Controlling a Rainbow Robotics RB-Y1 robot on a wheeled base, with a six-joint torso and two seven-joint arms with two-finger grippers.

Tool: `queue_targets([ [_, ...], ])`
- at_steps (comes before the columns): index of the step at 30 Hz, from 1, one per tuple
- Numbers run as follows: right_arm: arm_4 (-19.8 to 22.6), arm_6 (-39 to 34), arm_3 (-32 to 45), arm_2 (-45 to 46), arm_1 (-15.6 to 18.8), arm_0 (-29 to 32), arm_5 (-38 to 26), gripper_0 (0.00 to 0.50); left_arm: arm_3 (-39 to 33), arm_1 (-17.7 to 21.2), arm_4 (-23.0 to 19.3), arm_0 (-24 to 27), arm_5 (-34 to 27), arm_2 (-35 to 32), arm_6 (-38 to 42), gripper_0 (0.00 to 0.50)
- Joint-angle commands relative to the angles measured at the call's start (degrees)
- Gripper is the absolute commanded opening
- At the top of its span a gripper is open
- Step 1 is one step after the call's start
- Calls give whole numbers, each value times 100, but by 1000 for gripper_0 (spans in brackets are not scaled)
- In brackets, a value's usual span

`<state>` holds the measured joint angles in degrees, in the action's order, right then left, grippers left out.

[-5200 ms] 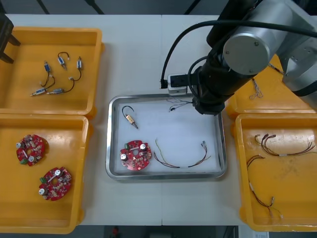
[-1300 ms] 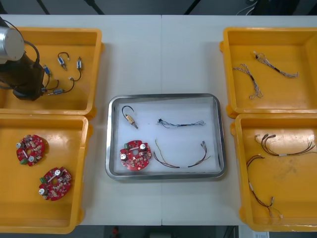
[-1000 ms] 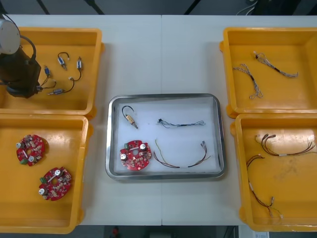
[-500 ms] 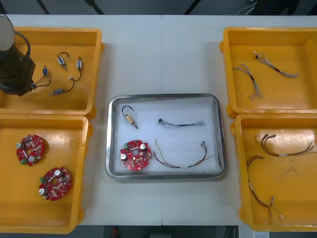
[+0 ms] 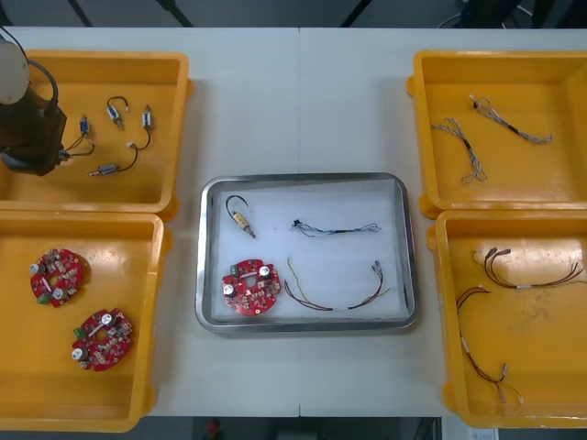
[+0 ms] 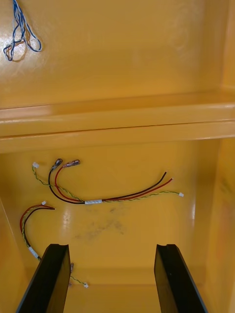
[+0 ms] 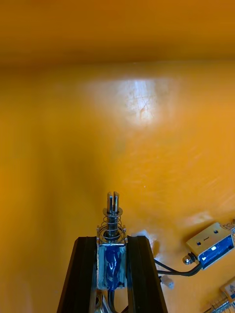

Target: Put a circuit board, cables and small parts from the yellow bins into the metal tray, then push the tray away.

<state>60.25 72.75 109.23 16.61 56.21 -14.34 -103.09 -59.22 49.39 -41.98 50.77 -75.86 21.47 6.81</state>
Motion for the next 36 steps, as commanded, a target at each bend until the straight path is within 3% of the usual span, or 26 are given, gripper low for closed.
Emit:
queue_targets([
  [1,22,-59,28,167,268,37,44,500,-107,27,146,-164,168,41,-268,0],
  [9,22,-59,28,167,268,37,44,500,-107,-96,102,-314,537,393,-206,0],
  [19,22,-59,28,167,268,37,44,500,-107,-166,58,-314,546,437,-118,0],
  [23,22,-59,28,167,268,37,44,500,-107,-166,67,-314,546,437,-118,34],
  [25,22,-59,28,167,268,37,44,500,-107,-175,67,-314,563,437,-109,79],
  [27,22,-59,28,167,268,37,44,500,-107,-166,76,-314,581,437,-118,189],
  [28,22,-59,28,167,268,37,44,500,-107,-166,76,-314,590,437,-118,217],
  [30,22,-59,28,167,268,37,44,500,-107,-166,93,-314,616,437,-109,354],
  [34,22,-59,28,167,268,37,44,500,-107,-166,128,-314,634,375,-136,482],
  [36,22,-59,28,167,268,37,44,500,-107,-166,137,-296,634,331,-136,500],
])
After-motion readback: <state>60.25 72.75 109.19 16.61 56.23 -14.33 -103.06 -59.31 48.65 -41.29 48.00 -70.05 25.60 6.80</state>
